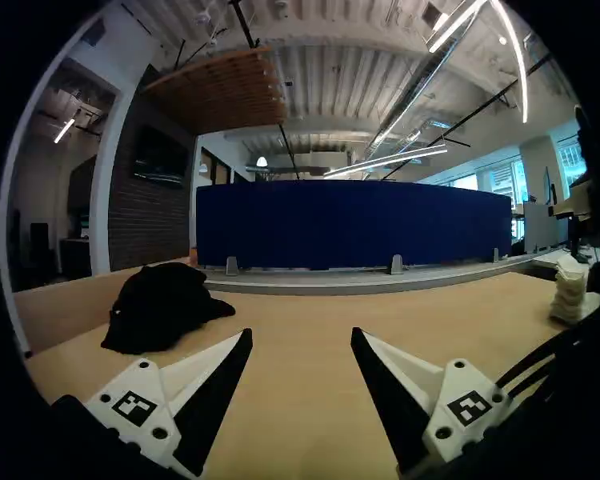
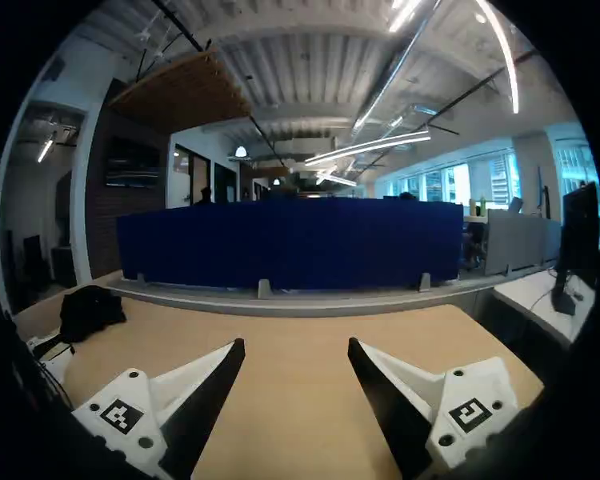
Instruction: Fold towel
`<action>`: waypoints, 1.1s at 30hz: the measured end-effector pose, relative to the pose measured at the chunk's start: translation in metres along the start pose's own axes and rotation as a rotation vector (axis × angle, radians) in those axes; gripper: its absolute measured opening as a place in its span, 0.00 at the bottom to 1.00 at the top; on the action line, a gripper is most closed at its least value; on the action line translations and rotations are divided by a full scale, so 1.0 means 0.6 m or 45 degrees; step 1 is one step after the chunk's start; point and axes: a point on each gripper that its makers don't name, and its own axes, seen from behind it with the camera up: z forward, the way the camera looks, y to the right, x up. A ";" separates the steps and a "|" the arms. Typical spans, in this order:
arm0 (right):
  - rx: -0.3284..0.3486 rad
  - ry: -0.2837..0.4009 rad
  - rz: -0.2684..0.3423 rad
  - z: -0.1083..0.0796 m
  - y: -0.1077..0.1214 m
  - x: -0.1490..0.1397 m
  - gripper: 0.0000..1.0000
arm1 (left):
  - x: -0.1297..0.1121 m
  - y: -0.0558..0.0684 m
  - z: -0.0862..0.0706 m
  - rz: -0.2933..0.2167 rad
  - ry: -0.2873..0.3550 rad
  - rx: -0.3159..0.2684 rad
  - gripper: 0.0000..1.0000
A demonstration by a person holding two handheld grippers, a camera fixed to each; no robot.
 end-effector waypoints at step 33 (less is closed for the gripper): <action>-0.052 0.119 -0.112 0.005 0.039 0.019 1.00 | -0.005 0.004 -0.004 0.010 0.015 -0.002 0.92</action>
